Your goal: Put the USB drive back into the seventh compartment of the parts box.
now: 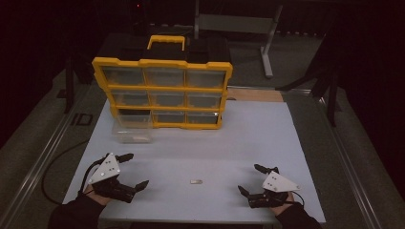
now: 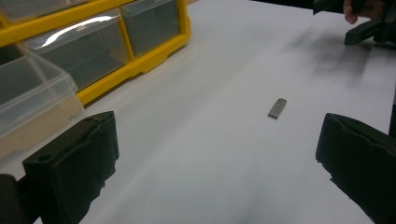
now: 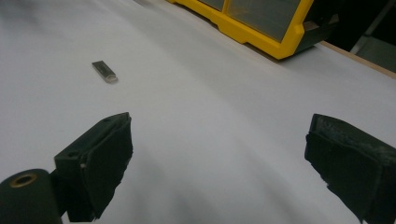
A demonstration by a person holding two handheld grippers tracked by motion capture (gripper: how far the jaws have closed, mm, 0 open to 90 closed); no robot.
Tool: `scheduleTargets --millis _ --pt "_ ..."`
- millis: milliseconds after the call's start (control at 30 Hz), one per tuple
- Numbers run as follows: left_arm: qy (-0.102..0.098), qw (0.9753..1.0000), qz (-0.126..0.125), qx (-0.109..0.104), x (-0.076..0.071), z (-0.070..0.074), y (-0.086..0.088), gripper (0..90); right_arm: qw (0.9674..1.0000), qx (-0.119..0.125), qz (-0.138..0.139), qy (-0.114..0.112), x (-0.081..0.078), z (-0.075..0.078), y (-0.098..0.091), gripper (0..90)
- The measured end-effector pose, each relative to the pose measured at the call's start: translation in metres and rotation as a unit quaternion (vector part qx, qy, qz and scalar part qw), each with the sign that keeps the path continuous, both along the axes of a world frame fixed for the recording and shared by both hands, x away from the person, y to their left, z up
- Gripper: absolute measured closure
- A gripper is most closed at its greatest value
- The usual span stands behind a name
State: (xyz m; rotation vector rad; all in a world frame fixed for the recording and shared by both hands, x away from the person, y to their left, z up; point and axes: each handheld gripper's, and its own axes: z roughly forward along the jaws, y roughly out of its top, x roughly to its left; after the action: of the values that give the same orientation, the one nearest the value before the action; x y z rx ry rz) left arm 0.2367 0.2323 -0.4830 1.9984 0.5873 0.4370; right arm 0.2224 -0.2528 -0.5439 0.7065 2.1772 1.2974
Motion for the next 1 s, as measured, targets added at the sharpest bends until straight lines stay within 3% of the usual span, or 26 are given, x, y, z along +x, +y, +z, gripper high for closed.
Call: scheduleTargets --millis 433,600,1000 --pt "-0.002 0.9994 -0.027 0.020 0.010 0.017 -0.016 0.4 1.0000 0.002 0.004 0.002 -0.001 0.000 0.001 7.8" --pt "-0.009 0.9993 -0.033 0.018 0.011 0.022 -0.023 0.3 1.0000 0.003 0.005 0.003 -0.001 0.000 0.001 7.8" --pt "-0.011 0.9970 -0.063 0.042 0.019 0.030 -0.042 0.3 0.9999 0.007 0.008 0.000 -0.001 0.001 0.001 7.8"
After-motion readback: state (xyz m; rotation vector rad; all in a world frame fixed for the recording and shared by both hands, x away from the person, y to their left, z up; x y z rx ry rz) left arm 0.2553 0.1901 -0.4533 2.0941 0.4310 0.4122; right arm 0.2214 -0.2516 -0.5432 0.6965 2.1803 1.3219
